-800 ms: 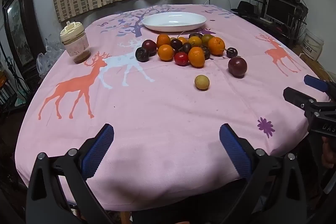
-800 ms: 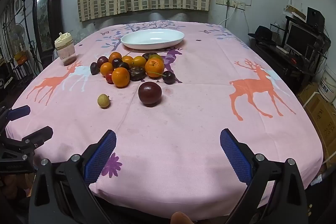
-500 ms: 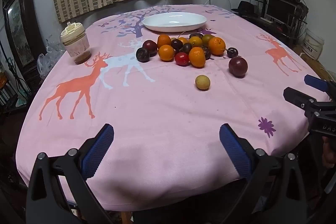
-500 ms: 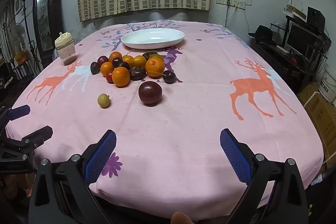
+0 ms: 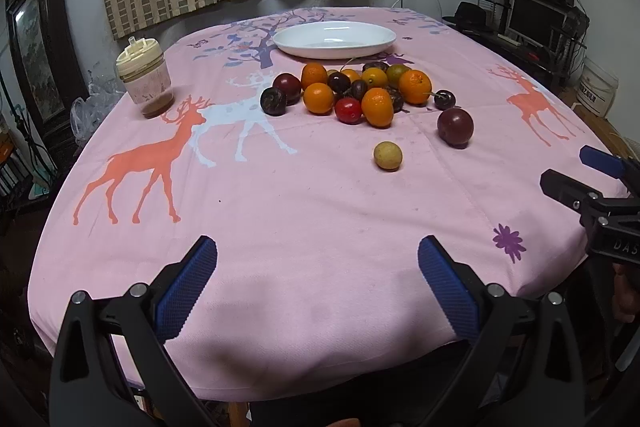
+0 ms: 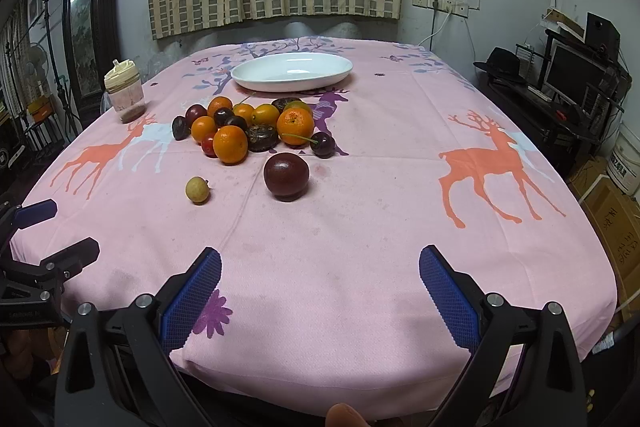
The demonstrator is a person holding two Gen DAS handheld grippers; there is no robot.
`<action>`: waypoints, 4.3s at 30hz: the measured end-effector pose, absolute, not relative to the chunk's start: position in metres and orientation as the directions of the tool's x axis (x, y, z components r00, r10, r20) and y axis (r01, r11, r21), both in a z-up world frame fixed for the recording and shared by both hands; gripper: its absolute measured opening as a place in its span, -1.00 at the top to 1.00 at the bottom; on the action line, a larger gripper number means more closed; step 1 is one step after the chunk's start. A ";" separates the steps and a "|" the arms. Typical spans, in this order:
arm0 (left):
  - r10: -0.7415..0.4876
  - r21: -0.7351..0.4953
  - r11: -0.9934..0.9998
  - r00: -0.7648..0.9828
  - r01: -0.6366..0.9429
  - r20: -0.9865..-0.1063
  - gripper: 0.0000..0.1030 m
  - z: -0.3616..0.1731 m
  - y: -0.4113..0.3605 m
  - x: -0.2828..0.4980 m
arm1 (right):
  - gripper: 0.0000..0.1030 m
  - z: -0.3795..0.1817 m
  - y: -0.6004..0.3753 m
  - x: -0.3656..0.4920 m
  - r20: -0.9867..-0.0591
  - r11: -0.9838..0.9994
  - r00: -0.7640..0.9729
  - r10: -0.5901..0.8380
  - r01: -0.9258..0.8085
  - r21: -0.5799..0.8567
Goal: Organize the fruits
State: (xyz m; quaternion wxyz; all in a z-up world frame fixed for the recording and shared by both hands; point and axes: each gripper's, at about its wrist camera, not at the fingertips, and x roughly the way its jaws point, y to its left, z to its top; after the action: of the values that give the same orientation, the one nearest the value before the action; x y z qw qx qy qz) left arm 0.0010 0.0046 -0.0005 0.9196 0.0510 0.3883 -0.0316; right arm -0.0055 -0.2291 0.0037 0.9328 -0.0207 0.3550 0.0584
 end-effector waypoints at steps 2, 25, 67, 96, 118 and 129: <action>-0.018 0.067 0.993 0.694 0.096 -0.720 -0.92 -0.001 0.005 0.001 | -0.93 0.004 -0.229 -0.006 -0.665 0.992 0.741 0.096 -0.125 0.004; -0.017 0.078 0.991 0.697 0.105 -0.717 -0.92 0.000 0.002 0.000 | -0.93 0.003 -0.228 -0.006 -0.666 0.992 0.740 0.094 -0.124 0.002; -0.020 0.070 0.992 0.683 0.104 -0.730 -0.92 -0.010 0.006 0.005 | -0.93 -0.003 -0.227 -0.002 -0.680 0.991 0.726 0.102 -0.134 0.005; -0.276 -0.048 0.936 0.643 0.348 -0.715 -0.84 -0.006 -0.006 0.086 | 0.20 -0.033 -0.188 0.122 -0.798 0.946 0.563 0.213 -0.324 0.024; -0.238 -0.014 0.911 0.495 0.413 -0.836 0.50 -0.041 -0.050 0.137 | 0.23 -0.032 -0.215 0.125 -0.747 0.917 0.550 0.374 -0.338 0.211; -0.334 -0.060 0.905 0.618 0.420 -0.712 0.49 0.044 -0.016 0.220 | 0.22 0.026 -0.216 0.233 -0.636 0.926 0.674 0.375 -0.308 0.219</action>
State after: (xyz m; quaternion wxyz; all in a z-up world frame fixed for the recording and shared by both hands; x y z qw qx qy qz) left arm 0.2200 -0.0158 0.0437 0.8976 0.0564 0.3836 -0.2099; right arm 0.2331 -0.2159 0.0264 0.9137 0.0465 0.3577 0.1870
